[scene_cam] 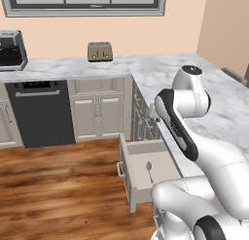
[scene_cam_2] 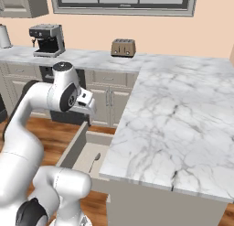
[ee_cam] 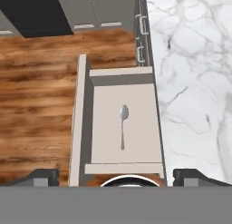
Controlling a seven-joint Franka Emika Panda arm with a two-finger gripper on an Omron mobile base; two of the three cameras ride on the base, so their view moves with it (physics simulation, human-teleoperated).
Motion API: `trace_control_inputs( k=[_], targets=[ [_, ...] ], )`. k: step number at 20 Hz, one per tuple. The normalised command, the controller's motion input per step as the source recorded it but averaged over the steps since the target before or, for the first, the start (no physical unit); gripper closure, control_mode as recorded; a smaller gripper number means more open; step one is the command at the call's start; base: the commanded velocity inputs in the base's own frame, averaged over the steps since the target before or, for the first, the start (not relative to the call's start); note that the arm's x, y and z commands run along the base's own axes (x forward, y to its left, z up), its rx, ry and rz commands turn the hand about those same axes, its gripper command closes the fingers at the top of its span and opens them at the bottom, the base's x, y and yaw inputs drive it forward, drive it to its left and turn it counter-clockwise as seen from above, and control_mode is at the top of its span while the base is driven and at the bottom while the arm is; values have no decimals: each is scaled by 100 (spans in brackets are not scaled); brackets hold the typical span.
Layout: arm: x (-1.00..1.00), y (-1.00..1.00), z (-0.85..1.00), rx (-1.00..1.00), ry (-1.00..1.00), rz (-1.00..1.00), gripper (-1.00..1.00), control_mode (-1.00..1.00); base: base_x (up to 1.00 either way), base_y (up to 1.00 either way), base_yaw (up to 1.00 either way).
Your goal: Organize the utensils by type. Pick up the wooden spoons from the counter and place them in the open cabinet. Then pick up the metallic utensils from the counter and place them in the open drawer.
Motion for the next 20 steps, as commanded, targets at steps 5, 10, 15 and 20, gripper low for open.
trace_control_inputs(
  k=[5, 10, 15, 20],
  targets=[
    [-48, 0, 26, -7, -3, -2, -100, -100, 0, 0, 0],
    [-43, 0, 34, -1, -4, -2, -100, -100, 0, 0, 0],
    [-36, 0, 38, 0, -1, 0, -100, -100, 0, 0, 0],
    [-33, -1, 19, 0, 0, -1, -100, -100, 0, 0, 0]
  ],
)
